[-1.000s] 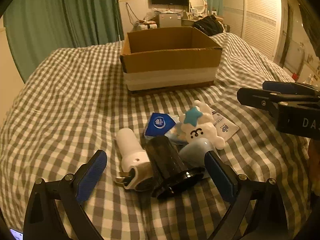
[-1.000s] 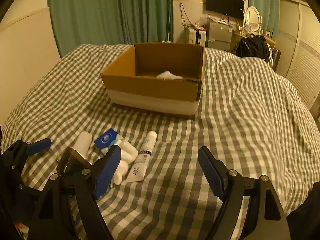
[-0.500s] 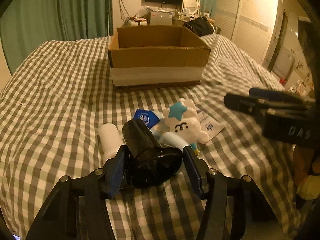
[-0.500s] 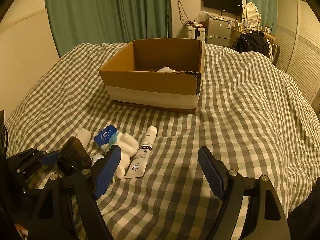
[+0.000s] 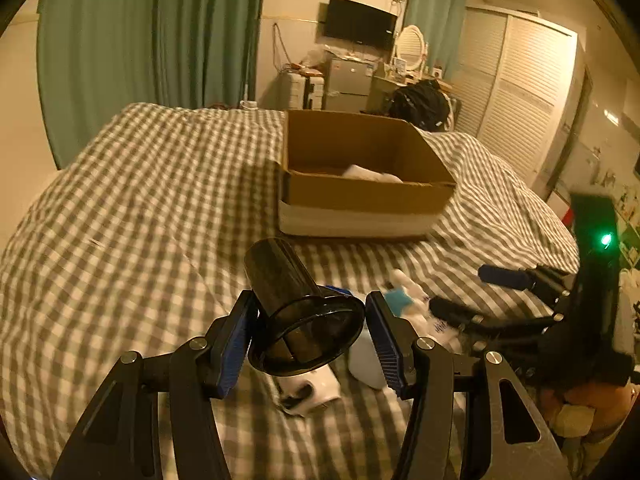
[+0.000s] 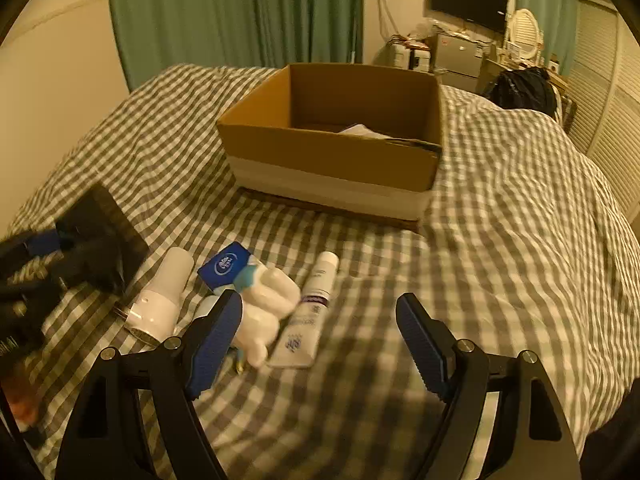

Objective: Organize objects
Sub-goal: 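Grasp the black cup with the left tool while the right tool grasps the plush toy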

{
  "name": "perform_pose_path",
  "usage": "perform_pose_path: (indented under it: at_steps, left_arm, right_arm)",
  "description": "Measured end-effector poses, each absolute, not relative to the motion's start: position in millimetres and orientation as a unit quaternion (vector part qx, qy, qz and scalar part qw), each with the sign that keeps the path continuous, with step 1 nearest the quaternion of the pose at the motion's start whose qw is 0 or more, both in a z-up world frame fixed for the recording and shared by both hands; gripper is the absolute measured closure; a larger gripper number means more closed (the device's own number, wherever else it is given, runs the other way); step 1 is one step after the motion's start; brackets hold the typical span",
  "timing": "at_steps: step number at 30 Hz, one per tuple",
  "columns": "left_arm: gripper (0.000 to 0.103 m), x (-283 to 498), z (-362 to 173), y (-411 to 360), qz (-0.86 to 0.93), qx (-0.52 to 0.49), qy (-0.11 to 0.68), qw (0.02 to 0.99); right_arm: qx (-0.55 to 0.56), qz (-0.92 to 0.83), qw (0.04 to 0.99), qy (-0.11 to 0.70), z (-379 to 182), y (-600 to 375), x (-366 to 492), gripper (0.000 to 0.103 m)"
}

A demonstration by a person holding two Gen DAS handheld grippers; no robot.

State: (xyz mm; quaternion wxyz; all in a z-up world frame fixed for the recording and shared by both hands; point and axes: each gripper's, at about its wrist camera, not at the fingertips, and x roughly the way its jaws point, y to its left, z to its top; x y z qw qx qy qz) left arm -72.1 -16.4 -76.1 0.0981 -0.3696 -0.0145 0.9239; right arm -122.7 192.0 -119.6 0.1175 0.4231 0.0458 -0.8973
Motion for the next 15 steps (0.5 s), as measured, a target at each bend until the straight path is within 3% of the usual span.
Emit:
perform_pose_path:
  at_steps: [4, 11, 15]
  left_arm:
    - [0.046, -78, -81, -21, 0.924, -0.373, -0.005, 0.086]
    - [0.046, -83, -102, -25, 0.915, -0.397, -0.001, 0.076]
    - [0.046, -82, -105, -23, 0.913, -0.402, 0.001, 0.076]
  right_arm:
    - [0.440, -0.885, 0.135, 0.066, -130, 172, -137, 0.024]
    - [0.477, -0.859, 0.159, 0.098, -161, 146, -154, 0.047]
    - [0.475, -0.860, 0.162, 0.094, -162, 147, -151, 0.047]
